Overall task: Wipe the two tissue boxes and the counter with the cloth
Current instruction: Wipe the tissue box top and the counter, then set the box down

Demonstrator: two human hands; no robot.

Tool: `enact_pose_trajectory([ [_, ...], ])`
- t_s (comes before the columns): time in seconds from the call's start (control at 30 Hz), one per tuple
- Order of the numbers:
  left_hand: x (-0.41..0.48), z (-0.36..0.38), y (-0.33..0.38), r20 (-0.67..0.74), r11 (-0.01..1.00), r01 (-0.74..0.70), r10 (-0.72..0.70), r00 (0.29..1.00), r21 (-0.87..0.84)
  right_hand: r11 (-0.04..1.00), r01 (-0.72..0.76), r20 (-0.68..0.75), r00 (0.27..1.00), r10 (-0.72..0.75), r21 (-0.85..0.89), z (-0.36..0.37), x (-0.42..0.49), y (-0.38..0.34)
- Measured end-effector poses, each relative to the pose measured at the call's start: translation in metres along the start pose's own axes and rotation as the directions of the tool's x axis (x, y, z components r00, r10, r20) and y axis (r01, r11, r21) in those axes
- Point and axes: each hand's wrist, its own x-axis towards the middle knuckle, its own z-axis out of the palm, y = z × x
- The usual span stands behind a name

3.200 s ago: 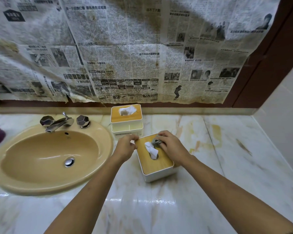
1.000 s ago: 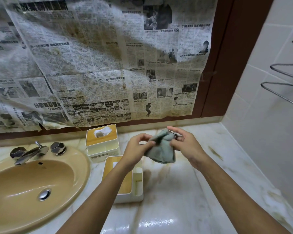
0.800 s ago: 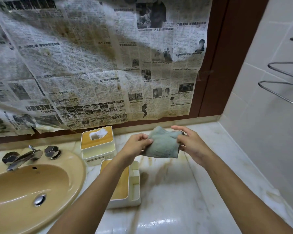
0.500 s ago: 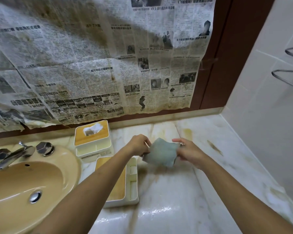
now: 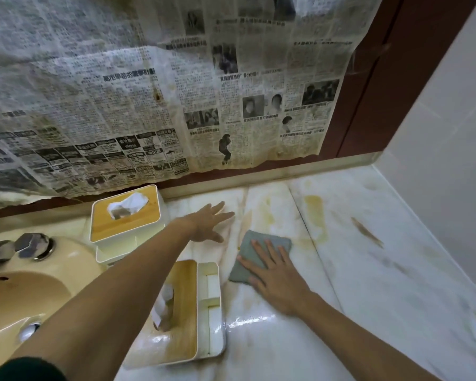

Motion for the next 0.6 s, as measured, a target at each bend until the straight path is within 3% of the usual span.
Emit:
enact_pose_trajectory([
  [0.17, 0.029, 0.001, -0.005, 0.021, 0.996, -0.050, 0.048, 0.999, 0.071, 0.993, -0.115, -0.090, 0.989, 0.117, 0.024, -0.001, 0.046, 0.004],
  [0.37, 0.048, 0.021, -0.018, 0.042, 0.996, -0.061, 0.058, 0.997, 0.067, 0.997, -0.003, -0.120, 0.993, -0.006, -0.078, 0.017, -0.007, 0.034],
  [0.47, 0.054, 0.029, -0.019, 0.024, 0.999, -0.047, 0.046, 0.999, 0.023, 0.981, -0.186, -0.146, 0.973, 0.177, -0.055, 0.012, -0.030, 0.070],
  [0.6, 0.058, 0.028, -0.020, 0.028, 0.998, -0.023, 0.025, 0.999, -0.056, 0.875, -0.481, -0.147, 0.863, 0.483, 0.046, -0.007, 0.011, 0.105],
])
